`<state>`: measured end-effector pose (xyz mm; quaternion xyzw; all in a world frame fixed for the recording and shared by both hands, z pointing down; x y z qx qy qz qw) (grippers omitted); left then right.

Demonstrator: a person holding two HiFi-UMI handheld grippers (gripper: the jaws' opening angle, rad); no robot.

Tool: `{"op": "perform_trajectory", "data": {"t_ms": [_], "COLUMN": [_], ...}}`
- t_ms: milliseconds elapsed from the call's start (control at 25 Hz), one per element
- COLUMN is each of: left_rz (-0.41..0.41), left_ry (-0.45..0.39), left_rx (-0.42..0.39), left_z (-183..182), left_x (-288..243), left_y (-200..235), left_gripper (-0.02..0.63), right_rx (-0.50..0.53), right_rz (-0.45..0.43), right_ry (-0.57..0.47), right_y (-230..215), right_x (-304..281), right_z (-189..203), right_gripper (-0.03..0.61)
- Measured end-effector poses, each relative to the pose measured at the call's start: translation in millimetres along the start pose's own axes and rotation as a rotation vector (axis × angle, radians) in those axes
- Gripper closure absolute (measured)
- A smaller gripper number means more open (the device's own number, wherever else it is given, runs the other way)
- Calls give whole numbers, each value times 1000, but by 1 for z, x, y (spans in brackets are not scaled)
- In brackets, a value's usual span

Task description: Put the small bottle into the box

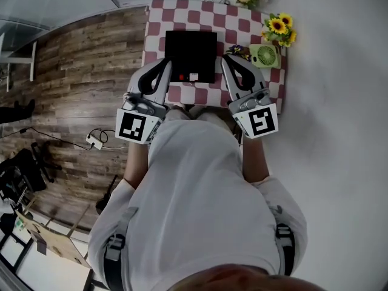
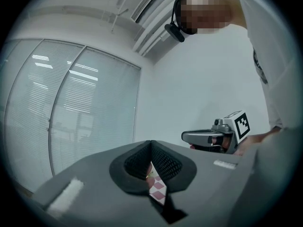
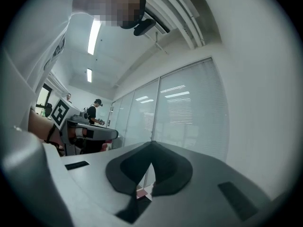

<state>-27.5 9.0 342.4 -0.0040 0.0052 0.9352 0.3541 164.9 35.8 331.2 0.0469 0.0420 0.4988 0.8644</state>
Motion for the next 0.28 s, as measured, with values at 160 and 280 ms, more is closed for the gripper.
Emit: {"op": "perform_trajectory", "data": {"t_ms": [160, 280], "left_rz": [18, 26], "left_ry": [-22, -20], "left_rx": [1, -5], "left_z": [-7, -8], "left_x": [12, 24], "left_y": [13, 25], "left_gripper": [612, 612], "right_rx": [16, 27], "right_rz": [2, 5], "right_ry": [1, -2], "right_y": [18, 30], "right_x": [-11, -19], "right_z": [-7, -10], "right_gripper": [578, 578]}}
Point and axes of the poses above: the fingertips, and each gripper's own axes: x backward along the fingers, y to its left, z out of its underside, the point moved 6 cm from there along x, backward along the fingers, and after that the axes turned 3 degrees about y, right-handed, at the moved point
